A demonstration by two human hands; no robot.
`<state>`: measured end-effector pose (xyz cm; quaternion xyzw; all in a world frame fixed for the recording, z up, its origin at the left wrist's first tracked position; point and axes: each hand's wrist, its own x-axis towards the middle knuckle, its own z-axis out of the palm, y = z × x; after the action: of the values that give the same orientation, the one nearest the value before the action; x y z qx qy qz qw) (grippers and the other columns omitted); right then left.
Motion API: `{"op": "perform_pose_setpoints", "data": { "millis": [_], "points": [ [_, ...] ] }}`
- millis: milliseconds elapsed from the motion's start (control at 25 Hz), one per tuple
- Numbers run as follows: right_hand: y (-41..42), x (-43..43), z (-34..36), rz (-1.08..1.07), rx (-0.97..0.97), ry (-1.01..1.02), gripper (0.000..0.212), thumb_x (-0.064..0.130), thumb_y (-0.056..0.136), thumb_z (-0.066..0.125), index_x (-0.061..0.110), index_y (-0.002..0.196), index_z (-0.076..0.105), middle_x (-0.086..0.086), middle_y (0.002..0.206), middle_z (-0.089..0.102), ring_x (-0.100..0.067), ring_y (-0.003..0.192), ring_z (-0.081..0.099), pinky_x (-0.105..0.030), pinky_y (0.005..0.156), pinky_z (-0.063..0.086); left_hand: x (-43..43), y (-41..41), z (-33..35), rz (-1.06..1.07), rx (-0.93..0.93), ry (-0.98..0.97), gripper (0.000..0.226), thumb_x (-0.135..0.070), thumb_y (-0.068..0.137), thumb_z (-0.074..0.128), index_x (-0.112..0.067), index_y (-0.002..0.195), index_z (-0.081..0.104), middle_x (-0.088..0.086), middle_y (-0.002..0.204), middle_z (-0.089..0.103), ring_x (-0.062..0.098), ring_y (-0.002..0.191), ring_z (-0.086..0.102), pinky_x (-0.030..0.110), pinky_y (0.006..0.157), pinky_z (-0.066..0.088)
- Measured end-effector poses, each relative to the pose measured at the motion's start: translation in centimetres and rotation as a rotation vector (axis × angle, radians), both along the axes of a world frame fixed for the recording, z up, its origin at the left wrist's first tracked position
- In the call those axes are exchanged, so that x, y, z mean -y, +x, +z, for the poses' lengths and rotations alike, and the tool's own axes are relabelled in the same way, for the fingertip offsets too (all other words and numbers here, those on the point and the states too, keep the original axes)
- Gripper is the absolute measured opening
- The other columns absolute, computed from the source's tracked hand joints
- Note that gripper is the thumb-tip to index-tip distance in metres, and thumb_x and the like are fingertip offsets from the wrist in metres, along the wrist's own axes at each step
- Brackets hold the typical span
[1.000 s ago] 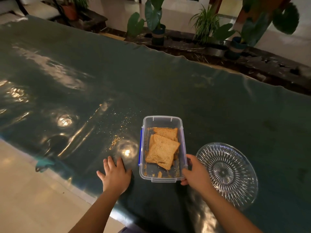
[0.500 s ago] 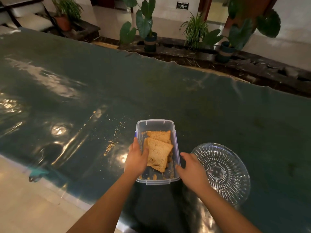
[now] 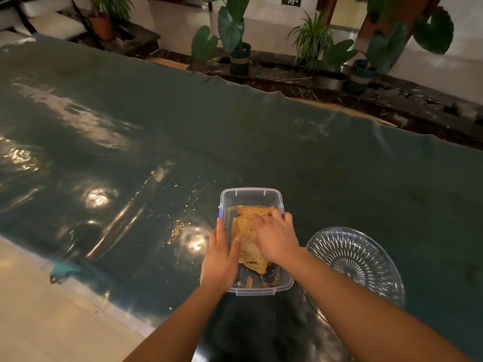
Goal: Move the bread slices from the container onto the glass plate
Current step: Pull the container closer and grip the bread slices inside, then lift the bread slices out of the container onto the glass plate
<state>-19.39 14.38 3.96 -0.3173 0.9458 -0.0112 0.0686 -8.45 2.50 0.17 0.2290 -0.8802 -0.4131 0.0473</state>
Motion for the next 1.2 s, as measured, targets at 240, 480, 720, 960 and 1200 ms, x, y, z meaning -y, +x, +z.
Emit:
{"op": "perform_pose_setpoints", "data": {
  "millis": [240, 480, 720, 960, 1200],
  "points": [
    [-0.6, 1.1, -0.9, 0.042, 0.116, 0.065, 0.054, 0.036, 0.082, 0.066, 0.018, 0.130, 0.050, -0.005, 0.131, 0.057, -0.030, 0.126, 0.042, -0.049, 0.108, 0.029, 0.0, -0.1, -0.3, -0.004, -0.010, -0.007, 0.074, -0.067, 0.091, 0.023, -0.034, 0.154, 0.000, 0.001, 0.150, 0.032, 0.025, 0.126, 0.049, 0.041, 0.092, 0.047],
    [-1.1, 0.5, -0.7, -0.012, 0.293, -0.051, 0.051, 0.035, 0.074, 0.076, 0.023, 0.121, 0.059, -0.004, 0.120, 0.056, -0.027, 0.112, 0.054, -0.041, 0.091, 0.050, -0.1, -0.1, -0.2, -0.009, 0.024, -0.058, 0.079, -0.073, 0.088, 0.021, -0.035, 0.152, -0.003, 0.000, 0.150, 0.032, 0.027, 0.119, 0.056, 0.047, 0.084, 0.054],
    [0.1, -0.8, 0.4, -0.113, 0.400, -0.150, 0.033, 0.037, 0.071, 0.075, 0.031, 0.092, 0.049, 0.009, 0.084, 0.059, -0.016, 0.075, 0.058, -0.028, 0.053, 0.039, -0.1, -0.1, -0.2, 0.014, 0.031, -0.023, 0.074, -0.072, 0.089, 0.022, -0.040, 0.152, -0.003, -0.004, 0.152, 0.030, 0.026, 0.124, 0.053, 0.046, 0.085, 0.051],
    [1.1, -5.2, 4.0, -0.447, 0.662, -0.547, 0.045, 0.033, 0.067, 0.084, 0.022, 0.103, 0.059, 0.009, 0.099, 0.064, -0.014, 0.089, 0.065, -0.038, 0.075, 0.057, 0.0, 0.0, -0.4, 0.023, 0.039, 0.002, 0.074, -0.076, 0.087, 0.018, -0.043, 0.151, -0.001, -0.002, 0.155, 0.030, 0.028, 0.129, 0.049, 0.049, 0.092, 0.048],
    [2.5, -13.3, 7.2, -0.737, 0.768, -1.029, 0.043, 0.019, 0.065, 0.089, 0.019, 0.099, 0.064, -0.003, 0.094, 0.076, -0.021, 0.082, 0.075, -0.044, 0.065, 0.062, 0.2, -0.2, -0.5, -0.013, 0.049, -0.027, 0.081, -0.074, 0.085, 0.019, -0.036, 0.153, -0.001, 0.004, 0.155, 0.031, 0.034, 0.129, 0.049, 0.051, 0.095, 0.046]
  ]
}}
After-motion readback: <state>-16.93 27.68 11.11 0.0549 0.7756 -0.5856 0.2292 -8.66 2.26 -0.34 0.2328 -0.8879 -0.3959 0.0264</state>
